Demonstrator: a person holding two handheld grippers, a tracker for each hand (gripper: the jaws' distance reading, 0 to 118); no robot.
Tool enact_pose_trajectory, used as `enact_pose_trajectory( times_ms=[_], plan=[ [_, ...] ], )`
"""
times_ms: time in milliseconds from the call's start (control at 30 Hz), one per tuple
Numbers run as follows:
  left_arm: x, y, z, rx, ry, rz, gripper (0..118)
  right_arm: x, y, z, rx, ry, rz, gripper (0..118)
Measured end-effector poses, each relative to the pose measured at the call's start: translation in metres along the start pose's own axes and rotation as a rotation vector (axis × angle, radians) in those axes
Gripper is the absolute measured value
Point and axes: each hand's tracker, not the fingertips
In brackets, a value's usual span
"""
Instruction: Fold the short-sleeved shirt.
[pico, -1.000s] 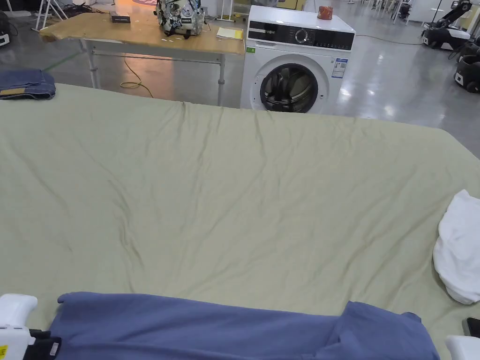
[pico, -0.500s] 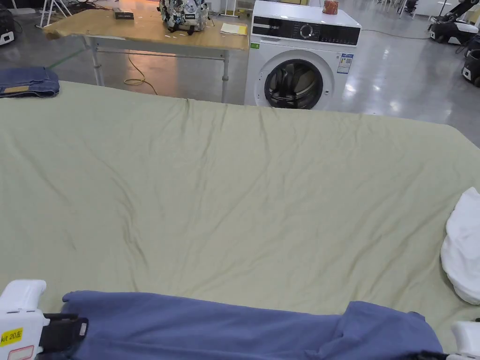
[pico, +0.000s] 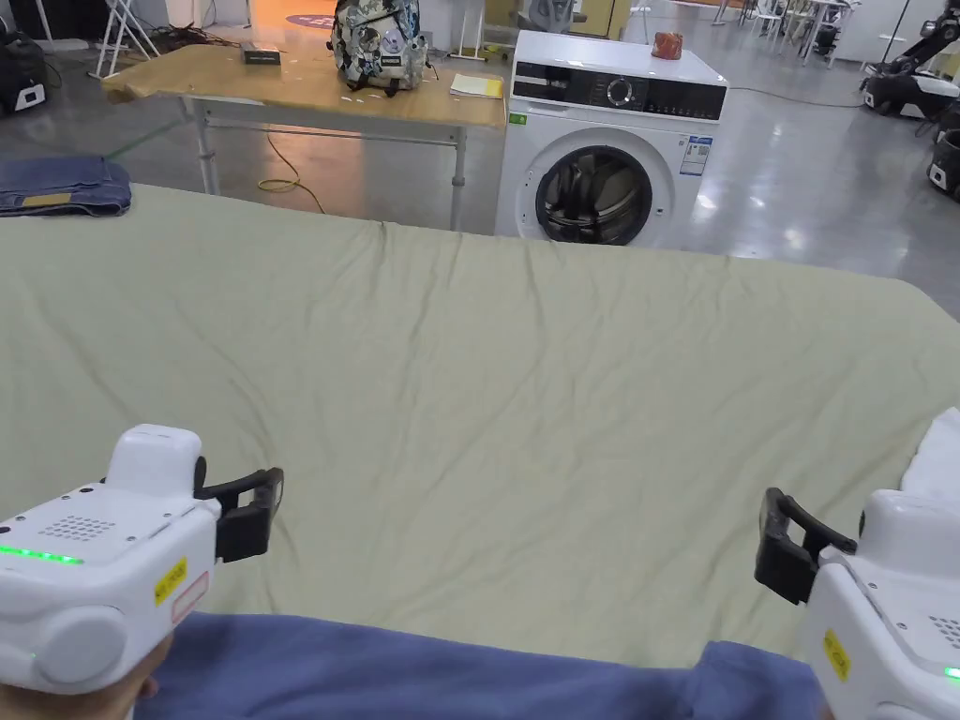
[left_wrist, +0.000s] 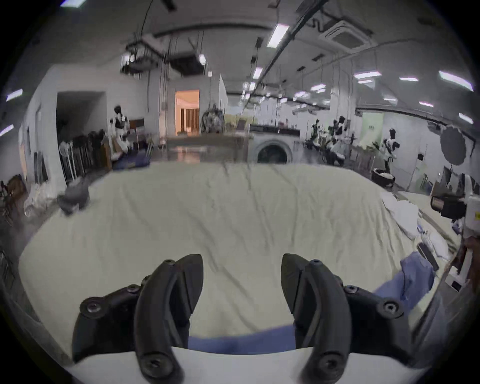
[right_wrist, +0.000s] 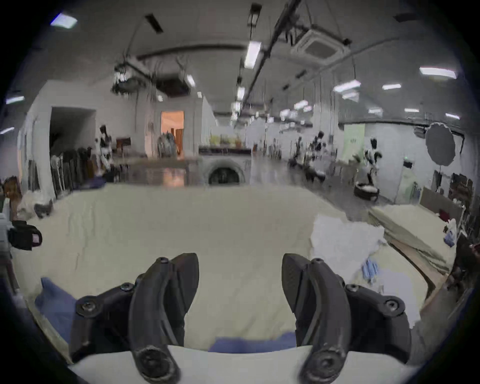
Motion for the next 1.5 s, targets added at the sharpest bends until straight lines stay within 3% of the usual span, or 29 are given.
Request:
enact_pose_trajectory(
  times_ms=[67, 133, 167, 200, 267, 500, 600, 833, 967, 1000, 1033, 1100, 1133, 1333, 1500],
  plan=[
    [0.011, 0.005, 0.003, 0.069, 0.016, -0.031, 50, -0.017, 0.005, 0.000, 0.077, 0.011, -0.003, 61],
    [0.021, 0.008, 0.005, 0.125, 0.051, -0.065, 23, -0.028, 0.008, -0.001, 0.124, 0.026, 0.002, 20],
    [0.025, 0.009, 0.006, 0.150, 0.060, -0.081, 14, -0.034, 0.009, -0.003, 0.144, 0.033, 0.002, 5],
    [0.028, 0.009, 0.007, 0.177, 0.077, -0.089, 7, -0.040, 0.009, -0.005, 0.161, 0.033, -0.003, 2],
    [0.035, 0.010, 0.009, 0.207, 0.099, -0.093, 0, -0.046, 0.011, -0.008, 0.163, 0.053, -0.007, 0],
    [0.014, 0.013, 0.011, 0.176, 0.118, -0.024, 0, -0.062, 0.008, -0.012, 0.170, 0.066, -0.028, 0],
    [-0.019, 0.012, 0.016, 0.082, 0.076, 0.031, 0, -0.065, 0.007, -0.013, 0.165, 0.067, -0.021, 0],
    [-0.119, -0.013, 0.011, -0.329, -0.156, 0.249, 0, -0.070, 0.005, -0.020, 0.146, 0.081, 0.006, 0],
    [-0.172, -0.044, 0.000, -0.432, -0.253, 0.384, 0, -0.073, 0.000, -0.023, 0.124, 0.091, 0.023, 0],
    [-0.184, -0.053, -0.004, -0.471, -0.290, 0.443, 5, -0.074, -0.001, -0.023, 0.119, 0.095, 0.024, 0],
    [-0.192, -0.060, -0.007, -0.497, -0.295, 0.481, 20, -0.074, -0.003, -0.023, 0.113, 0.097, 0.027, 0],
    [-0.198, -0.071, -0.009, -0.549, -0.365, 0.537, 67, -0.075, -0.005, -0.024, 0.099, 0.100, 0.034, 0],
    [-0.202, -0.077, -0.011, -0.560, -0.395, 0.562, 72, -0.075, -0.006, -0.024, 0.095, 0.100, 0.036, 0],
    [-0.202, -0.122, -0.038, -0.660, -0.535, 0.688, 75, -0.073, -0.014, -0.026, 0.060, 0.103, 0.035, 0],
    [-0.191, -0.144, -0.055, -0.592, -0.698, 0.856, 75, -0.074, -0.020, -0.027, 0.037, 0.101, 0.036, 0]
  ],
)
